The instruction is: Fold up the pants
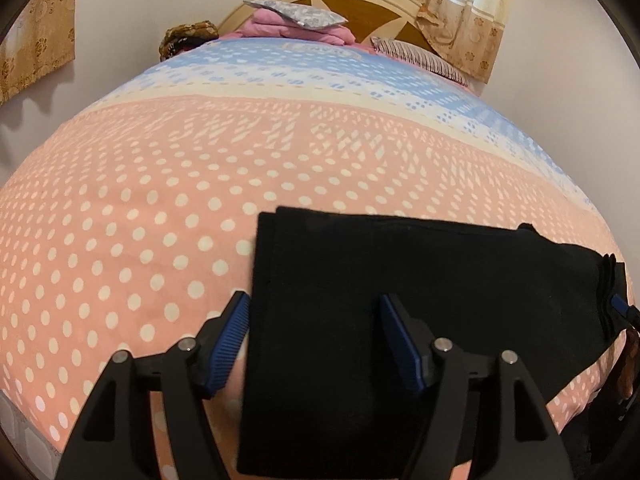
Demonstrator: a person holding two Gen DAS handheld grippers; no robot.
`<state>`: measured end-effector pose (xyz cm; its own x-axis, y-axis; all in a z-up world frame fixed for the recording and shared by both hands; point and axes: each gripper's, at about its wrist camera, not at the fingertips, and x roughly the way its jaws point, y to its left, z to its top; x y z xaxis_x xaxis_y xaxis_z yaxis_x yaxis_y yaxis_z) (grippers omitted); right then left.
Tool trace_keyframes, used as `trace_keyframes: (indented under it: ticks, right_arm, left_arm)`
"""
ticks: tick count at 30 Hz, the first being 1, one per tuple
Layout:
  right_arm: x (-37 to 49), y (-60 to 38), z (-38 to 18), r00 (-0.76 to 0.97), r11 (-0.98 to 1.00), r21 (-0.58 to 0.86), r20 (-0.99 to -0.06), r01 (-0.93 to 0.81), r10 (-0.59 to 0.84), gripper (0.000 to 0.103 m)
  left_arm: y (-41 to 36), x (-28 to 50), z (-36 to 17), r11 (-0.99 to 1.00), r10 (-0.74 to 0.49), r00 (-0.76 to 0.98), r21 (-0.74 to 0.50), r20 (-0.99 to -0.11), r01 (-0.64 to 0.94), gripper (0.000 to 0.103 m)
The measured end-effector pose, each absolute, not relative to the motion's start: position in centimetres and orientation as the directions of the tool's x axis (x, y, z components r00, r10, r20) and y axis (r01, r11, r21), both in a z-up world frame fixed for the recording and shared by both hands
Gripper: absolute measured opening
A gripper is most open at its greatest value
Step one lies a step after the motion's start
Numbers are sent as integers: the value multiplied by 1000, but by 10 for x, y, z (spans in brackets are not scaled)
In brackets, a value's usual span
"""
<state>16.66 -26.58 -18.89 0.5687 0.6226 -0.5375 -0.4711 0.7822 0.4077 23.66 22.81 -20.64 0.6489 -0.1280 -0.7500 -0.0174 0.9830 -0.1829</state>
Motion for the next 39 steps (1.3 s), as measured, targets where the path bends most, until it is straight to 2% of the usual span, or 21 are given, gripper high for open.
trace_keyframes:
  ticks: [4,6,8,10,16,19,25,30,39]
  right_arm:
    - [166,-265,-193,567,784,405,-542,-472,621,69]
    - [166,-266,-194,569,781,409,-535,-472,625,69]
    - [166,-266,-193,572,779,413,-529,-472,627,69]
    - [165,-267,-193,576,778,415,-523,-472,629,69]
    - [168,-267,-198,575,779,417,-527,-468,627,69]
    - [168,-267,-198,577,778,415,-523,-471,628,69]
    - [170,-270,-198,583,779,419,-516,-467,628,69]
    - [171,-274,-198,594,783,417,-511,-461,622,69]
    - [168,-283,-185,634,799,412,-489,-438,599,69]
  left_arm:
    - [223,237,-207,986,-123,645,-167,-754,-7,70]
    - [224,238,-206,985,-126,641,-170,-757,-8,67]
    - [229,236,-204,981,-135,644,-192,-753,-18,56]
    - [232,234,-204,977,-153,650,-212,-744,-13,52]
    - [233,234,-209,972,-172,661,-234,-730,-5,51]
    - [233,231,-205,958,-242,660,-285,-711,45,26]
    - [224,220,-190,958,-252,671,-280,-697,68,24]
    - [228,209,-167,915,-344,699,-391,-627,99,24]
    - [189,198,-114,883,-436,731,-406,-525,236,24]
